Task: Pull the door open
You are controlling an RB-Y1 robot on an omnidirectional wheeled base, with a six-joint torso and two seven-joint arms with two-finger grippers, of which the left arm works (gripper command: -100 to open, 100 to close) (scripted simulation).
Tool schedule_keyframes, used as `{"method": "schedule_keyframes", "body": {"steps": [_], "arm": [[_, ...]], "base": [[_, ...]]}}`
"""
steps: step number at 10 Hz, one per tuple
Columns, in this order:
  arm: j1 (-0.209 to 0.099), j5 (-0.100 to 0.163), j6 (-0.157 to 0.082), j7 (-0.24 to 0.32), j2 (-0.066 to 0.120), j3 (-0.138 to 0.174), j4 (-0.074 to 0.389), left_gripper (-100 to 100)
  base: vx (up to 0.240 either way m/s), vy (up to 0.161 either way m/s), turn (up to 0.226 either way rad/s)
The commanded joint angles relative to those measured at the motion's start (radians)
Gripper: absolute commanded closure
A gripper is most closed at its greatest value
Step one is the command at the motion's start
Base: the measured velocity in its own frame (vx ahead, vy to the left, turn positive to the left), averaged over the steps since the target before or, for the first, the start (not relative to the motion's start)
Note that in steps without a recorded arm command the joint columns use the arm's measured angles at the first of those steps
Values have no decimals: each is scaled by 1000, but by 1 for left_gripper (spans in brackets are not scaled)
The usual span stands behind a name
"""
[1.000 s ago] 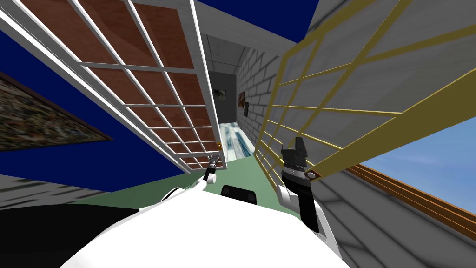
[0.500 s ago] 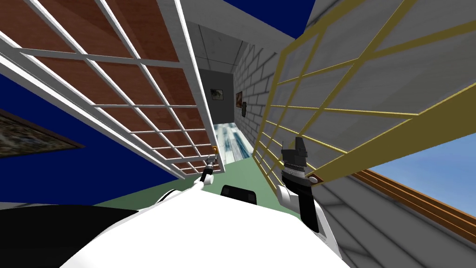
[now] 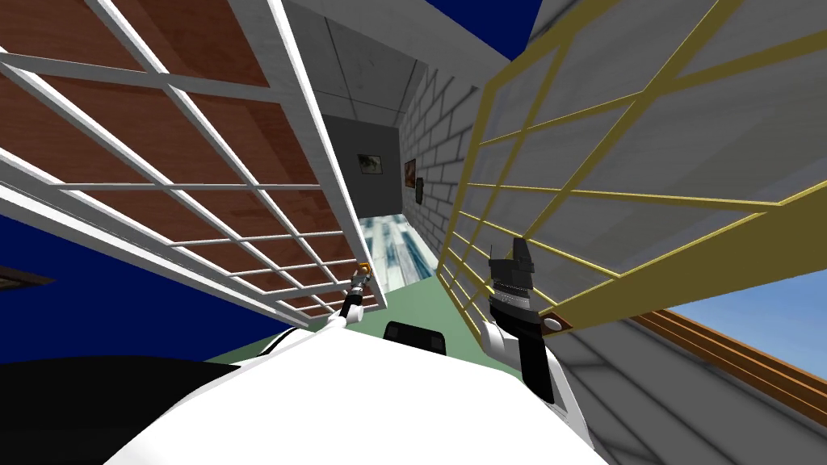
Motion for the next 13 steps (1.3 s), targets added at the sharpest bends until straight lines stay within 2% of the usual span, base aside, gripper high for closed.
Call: {"method": "schedule_keyframes", "body": {"steps": [1, 2, 3, 8, 13], "arm": [[19, 3, 8, 3, 6, 4, -28, -100], [10, 2, -1, 6, 5, 2, -13, -100], [10, 2, -1, 6, 5, 2, -13, 100], [10, 2, -1, 6, 5, 2, -13, 100], [23, -35, -7, 68, 31, -52, -22, 100]], "base": [[130, 20, -35], [41, 7, 13], [0, 0, 0], [-7, 2, -2], [-191, 8, -72]]}}
